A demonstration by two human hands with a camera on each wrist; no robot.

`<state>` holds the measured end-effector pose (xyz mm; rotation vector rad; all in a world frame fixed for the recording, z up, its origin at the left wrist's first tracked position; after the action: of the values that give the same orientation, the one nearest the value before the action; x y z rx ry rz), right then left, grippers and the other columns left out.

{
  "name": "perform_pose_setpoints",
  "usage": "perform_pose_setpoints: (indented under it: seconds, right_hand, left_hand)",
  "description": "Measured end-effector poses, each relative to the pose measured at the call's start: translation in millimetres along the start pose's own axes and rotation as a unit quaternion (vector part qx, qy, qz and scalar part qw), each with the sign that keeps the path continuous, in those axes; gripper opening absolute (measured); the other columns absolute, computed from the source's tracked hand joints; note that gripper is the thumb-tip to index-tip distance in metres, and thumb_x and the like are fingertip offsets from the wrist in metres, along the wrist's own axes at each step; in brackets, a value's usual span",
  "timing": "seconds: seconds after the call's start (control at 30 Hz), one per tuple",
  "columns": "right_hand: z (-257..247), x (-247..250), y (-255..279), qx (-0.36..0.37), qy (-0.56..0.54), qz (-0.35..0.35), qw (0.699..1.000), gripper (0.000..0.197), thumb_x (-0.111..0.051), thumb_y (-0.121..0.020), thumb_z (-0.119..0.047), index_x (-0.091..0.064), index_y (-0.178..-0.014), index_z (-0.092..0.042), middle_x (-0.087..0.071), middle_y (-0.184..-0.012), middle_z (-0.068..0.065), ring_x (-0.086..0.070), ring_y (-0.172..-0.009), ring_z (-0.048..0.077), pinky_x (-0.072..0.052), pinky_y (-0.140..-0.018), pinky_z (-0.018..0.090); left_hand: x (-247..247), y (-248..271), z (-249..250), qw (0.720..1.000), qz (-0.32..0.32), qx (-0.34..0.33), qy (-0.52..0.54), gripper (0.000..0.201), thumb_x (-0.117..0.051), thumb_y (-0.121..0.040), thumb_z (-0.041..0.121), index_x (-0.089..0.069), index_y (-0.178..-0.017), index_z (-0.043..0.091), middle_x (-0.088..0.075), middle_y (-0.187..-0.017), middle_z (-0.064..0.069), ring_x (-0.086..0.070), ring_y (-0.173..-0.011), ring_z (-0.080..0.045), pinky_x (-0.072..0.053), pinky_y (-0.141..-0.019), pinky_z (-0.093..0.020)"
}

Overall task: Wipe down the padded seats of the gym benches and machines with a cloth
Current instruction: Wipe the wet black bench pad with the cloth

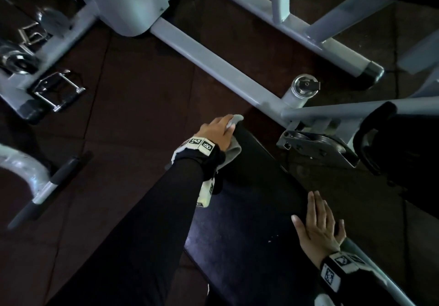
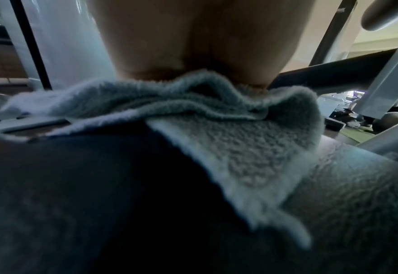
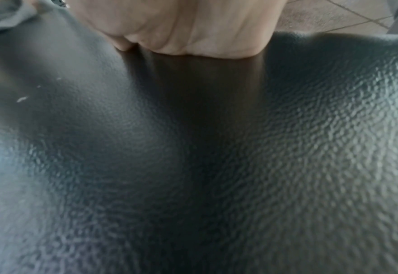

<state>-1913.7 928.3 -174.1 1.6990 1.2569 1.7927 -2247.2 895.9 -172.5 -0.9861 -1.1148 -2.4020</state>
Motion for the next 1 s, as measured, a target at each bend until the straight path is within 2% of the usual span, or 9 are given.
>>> perform_pose_setpoints:
  seconds: [0.13, 0.23, 0.37, 0.47, 0.6, 0.67, 0.8, 0.9, 1.0]
  right_hand:
    - [2.8, -0.4, -1.1, 0.007, 0.001, 0.008, 1.0, 0.065, -0.007, -0.09, -0.058, 0.043, -0.125, -0.039, 0.046, -0.131, -0.024, 0.02, -0.14, 0.008, 0.01, -0.113, 0.048]
    - [1.6, 1.6, -0.8, 0.014, -0.007, 0.02, 1.0, 0.065, -0.003, -0.085, -0.061, 0.043, -0.126, -0.039, 0.045, -0.132, -0.024, 0.019, -0.14, 0.007, 0.01, -0.113, 0.048]
    - [3.2, 2.5, -1.8, 0.026, -0.015, 0.043, 0.999, 0.065, 0.006, -0.079, -0.067, 0.042, -0.127, -0.041, 0.04, -0.139, -0.024, 0.018, -0.14, 0.006, 0.009, -0.113, 0.048]
    - [5.7, 2.7, -3.3, 0.033, -0.026, 0.061, 0.997, 0.07, 0.015, -0.067, -0.07, 0.042, -0.126, -0.043, 0.044, -0.132, -0.028, 0.018, -0.139, 0.004, 0.008, -0.113, 0.048]
    - [7.0, 4.6, -3.2, 0.053, -0.057, 0.081, 0.994, 0.074, 0.006, -0.069, -0.073, 0.032, -0.132, -0.046, 0.033, -0.138, -0.031, 0.014, -0.14, 0.003, 0.009, -0.113, 0.047]
    - [7.3, 8.0, 0.1, 0.069, -0.078, 0.079, 0.991, 0.075, -0.012, -0.079, -0.073, 0.021, -0.14, -0.045, 0.021, -0.145, -0.031, 0.009, -0.141, 0.003, 0.009, -0.113, 0.047]
    - [10.5, 22.4, 3.8, 0.111, -0.126, 0.086, 0.982, 0.073, -0.047, -0.09, -0.05, -0.001, -0.147, -0.042, -0.002, -0.153, -0.023, -0.008, -0.142, 0.004, -0.002, -0.115, 0.045]
    - [34.9, 26.8, 4.4, 0.101, -0.15, 0.094, 0.979, 0.067, -0.05, -0.092, -0.042, -0.017, -0.149, -0.029, -0.016, -0.155, -0.013, -0.019, -0.141, 0.009, -0.013, -0.114, 0.04]
    - [74.3, 21.9, 11.5, 0.039, -0.16, 0.097, 0.982, 0.057, -0.045, -0.095, -0.04, -0.026, -0.146, -0.027, -0.028, -0.151, -0.006, -0.024, -0.139, 0.014, -0.017, -0.113, 0.039]
  left_hand:
    - [0.2, -0.3, 8.2, 0.998, 0.019, -0.031, -0.042, 0.04, -0.03, -0.1, 0.042, -0.034, -0.14, 0.04, -0.037, -0.146, 0.016, -0.046, -0.12, -0.03, -0.041, -0.1, -0.049]
    - [-2.5, -1.0, 26.8, 0.991, -0.001, -0.059, -0.118, 0.04, -0.031, -0.101, 0.041, -0.033, -0.141, 0.038, -0.03, -0.148, 0.016, -0.035, -0.129, -0.029, -0.036, -0.102, -0.054]
    - [-44.8, 10.6, 86.8, 0.925, -0.086, -0.165, -0.33, 0.052, -0.059, -0.087, 0.037, -0.04, -0.135, 0.039, -0.035, -0.146, 0.011, -0.021, -0.138, -0.031, -0.015, -0.106, -0.068]
    - [-92.8, 40.8, 125.1, 0.894, -0.108, -0.242, -0.361, 0.045, -0.063, -0.084, 0.038, -0.048, -0.127, 0.039, -0.046, -0.138, 0.013, -0.025, -0.138, -0.027, 0.002, -0.105, -0.071]
    - [-109.9, 59.3, 135.9, 0.906, -0.071, -0.263, -0.326, 0.035, -0.055, -0.09, 0.038, -0.05, -0.125, 0.035, -0.049, -0.134, 0.013, -0.026, -0.135, -0.023, 0.005, -0.109, -0.065]
    - [-102.0, 54.6, 131.4, 0.906, -0.07, -0.267, -0.32, 0.04, -0.054, -0.09, 0.039, -0.046, -0.129, 0.037, -0.045, -0.138, 0.013, -0.024, -0.137, -0.02, 0.006, -0.11, -0.061]
    - [-71.0, 27.1, 105.5, 0.915, -0.067, -0.218, -0.332, 0.045, -0.059, -0.087, 0.039, -0.044, -0.129, 0.042, -0.042, -0.138, 0.012, -0.022, -0.138, -0.019, 0.005, -0.111, -0.063]
    - [-64.7, 23.2, 99.5, 0.931, -0.053, -0.18, -0.314, 0.037, -0.048, -0.094, 0.04, -0.044, -0.131, 0.04, -0.039, -0.142, 0.012, -0.018, -0.14, -0.022, 0.003, -0.111, -0.065]
    - [-76.0, 37.3, 110.2, 0.94, -0.041, -0.159, -0.298, 0.033, -0.037, -0.099, 0.04, -0.044, -0.131, 0.037, -0.038, -0.143, 0.012, -0.015, -0.141, -0.023, 0.007, -0.111, -0.065]
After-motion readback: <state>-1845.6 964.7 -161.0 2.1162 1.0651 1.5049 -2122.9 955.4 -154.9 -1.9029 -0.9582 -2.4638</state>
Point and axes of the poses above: each hand's wrist, its own y-axis away from the middle knuckle, its own x-axis out of the back of the hand, z = x × y, the point moved 10 cm from there along -y, towards the middle knuckle
